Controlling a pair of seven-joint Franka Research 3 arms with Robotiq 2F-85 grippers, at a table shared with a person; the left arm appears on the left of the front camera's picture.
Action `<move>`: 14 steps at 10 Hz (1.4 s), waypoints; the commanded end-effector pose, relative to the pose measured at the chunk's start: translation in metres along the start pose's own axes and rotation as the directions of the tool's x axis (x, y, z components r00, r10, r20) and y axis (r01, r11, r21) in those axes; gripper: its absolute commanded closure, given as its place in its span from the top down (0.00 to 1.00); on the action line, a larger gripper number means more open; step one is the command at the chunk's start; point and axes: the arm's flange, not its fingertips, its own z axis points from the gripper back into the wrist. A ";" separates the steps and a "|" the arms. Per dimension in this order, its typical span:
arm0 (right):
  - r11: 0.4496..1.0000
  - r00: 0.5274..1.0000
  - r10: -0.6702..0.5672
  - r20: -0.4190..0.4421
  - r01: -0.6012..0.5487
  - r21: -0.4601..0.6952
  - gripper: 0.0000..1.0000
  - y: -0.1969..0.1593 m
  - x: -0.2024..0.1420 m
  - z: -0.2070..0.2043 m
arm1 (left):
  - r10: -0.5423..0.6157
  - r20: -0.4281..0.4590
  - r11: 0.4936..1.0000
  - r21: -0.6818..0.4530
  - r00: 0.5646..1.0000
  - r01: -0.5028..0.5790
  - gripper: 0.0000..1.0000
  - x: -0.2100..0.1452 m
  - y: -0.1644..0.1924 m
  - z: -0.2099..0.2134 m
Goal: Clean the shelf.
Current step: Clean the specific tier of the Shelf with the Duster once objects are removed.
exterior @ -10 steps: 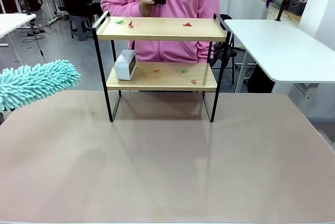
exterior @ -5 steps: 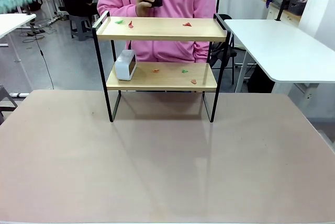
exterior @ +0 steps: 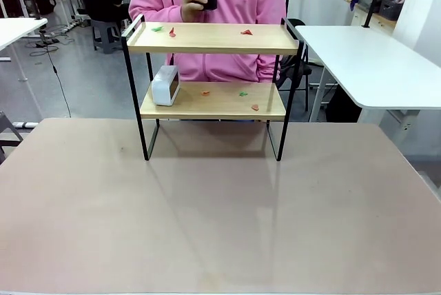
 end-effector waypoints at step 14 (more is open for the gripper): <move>1.000 1.000 0.030 -0.008 -0.030 0.002 1.00 0.001 -0.001 0.002 | 0.232 -0.022 0.942 0.256 0.972 -0.219 0.00 0.044 -0.055 -0.105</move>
